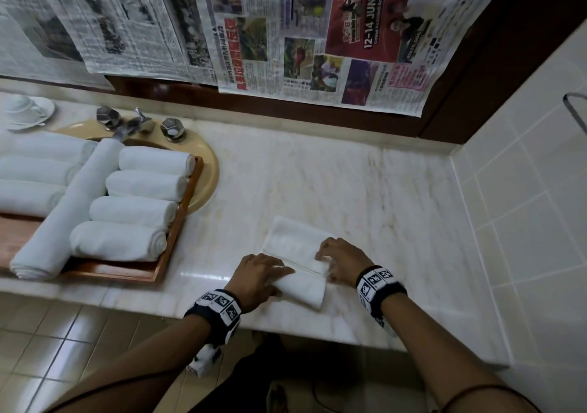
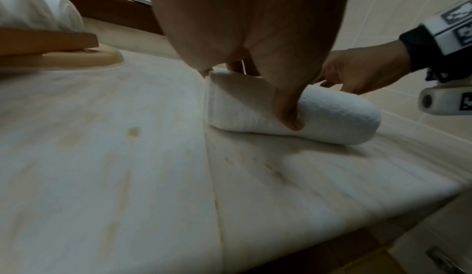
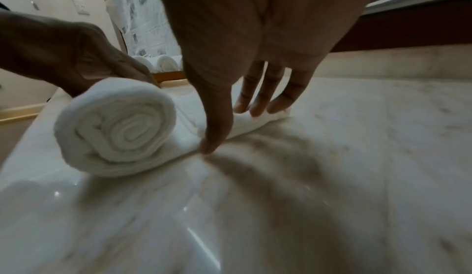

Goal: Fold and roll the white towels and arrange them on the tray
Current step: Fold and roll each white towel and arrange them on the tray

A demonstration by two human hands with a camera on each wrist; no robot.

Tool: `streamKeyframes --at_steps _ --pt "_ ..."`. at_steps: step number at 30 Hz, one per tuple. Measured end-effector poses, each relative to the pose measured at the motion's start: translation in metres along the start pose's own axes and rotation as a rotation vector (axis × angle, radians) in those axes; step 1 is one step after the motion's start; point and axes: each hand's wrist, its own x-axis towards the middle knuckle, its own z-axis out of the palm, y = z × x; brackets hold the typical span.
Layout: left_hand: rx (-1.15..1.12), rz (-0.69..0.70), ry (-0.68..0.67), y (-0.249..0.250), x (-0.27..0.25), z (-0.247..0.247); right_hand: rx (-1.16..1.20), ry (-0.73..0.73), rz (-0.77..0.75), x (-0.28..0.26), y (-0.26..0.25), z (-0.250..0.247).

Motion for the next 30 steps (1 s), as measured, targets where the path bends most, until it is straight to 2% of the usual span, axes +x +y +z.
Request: streamKeyframes --at_steps 4,9,13,16,18,21,26,30 --pt "0.003 -0.006 -0.047 -0.001 0.006 -0.007 0.011 0.089 0.006 0.007 0.005 -0.004" --pt "0.001 -0.007 -0.074 -0.004 0.009 -0.008 0.335 0.346 0.103 0.034 0.003 -0.041" --pt "-0.009 -0.014 -0.096 -0.005 0.009 -0.006 0.402 0.563 0.262 0.076 0.010 -0.076" --pt "-0.029 -0.026 -0.125 -0.006 0.009 -0.007 0.464 0.623 0.447 0.097 0.020 -0.088" --pt "-0.028 -0.032 -0.140 -0.005 0.011 -0.008 0.479 0.644 0.533 0.100 0.027 -0.087" --pt "-0.033 -0.060 -0.183 -0.003 0.015 -0.012 0.461 0.634 0.535 0.088 0.032 -0.077" --pt "-0.065 -0.118 -0.340 0.003 0.031 -0.026 0.454 0.492 0.349 0.043 0.027 -0.054" --pt "-0.164 -0.239 -0.475 0.011 0.052 -0.040 0.443 0.339 0.240 0.003 0.003 -0.030"
